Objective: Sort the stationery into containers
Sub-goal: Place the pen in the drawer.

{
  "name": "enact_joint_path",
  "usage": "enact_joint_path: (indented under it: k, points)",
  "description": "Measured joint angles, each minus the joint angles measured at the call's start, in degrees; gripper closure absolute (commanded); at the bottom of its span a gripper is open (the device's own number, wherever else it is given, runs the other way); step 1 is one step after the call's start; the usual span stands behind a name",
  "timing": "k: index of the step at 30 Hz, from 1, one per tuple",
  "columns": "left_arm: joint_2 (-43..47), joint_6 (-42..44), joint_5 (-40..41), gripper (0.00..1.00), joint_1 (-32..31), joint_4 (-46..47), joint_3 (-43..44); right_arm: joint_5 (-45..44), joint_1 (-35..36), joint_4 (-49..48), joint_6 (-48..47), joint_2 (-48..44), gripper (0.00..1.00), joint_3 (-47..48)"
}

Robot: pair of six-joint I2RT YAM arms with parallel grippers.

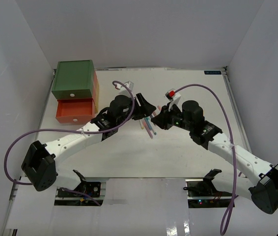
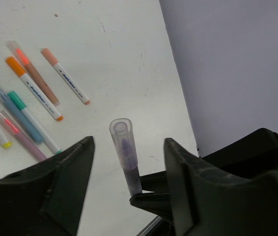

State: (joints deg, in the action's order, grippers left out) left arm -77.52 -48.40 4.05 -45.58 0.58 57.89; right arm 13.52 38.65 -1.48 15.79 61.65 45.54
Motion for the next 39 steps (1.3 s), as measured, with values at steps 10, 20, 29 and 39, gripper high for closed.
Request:
enact_joint_path:
  k: [10, 20, 29, 39]
  points:
    - [-1.46, -0.48, 0.07, 0.91, -0.9, 2.1, 0.04, 0.24, 0.0, -2.67, 1.62, -0.07, 0.61, -1.64]
    - [5.29, -1.07, 4.5, 0.91, 2.99, 0.04, -4.59, -2.71, 0.0, -1.31, 0.33, -1.29, 0.03, -2.38]
    - [22.38, -0.48, 10.69, 0.85, 22.51, -7.8, -10.88, -7.89, -0.02, 0.76, -2.49, -4.55, 0.1, -4.31]
    - [29.94, 2.14, 20.2, 0.83, 36.74, -8.74, -15.52, -9.11, -0.02, 1.75, -4.42, -5.11, 0.1, -5.62]
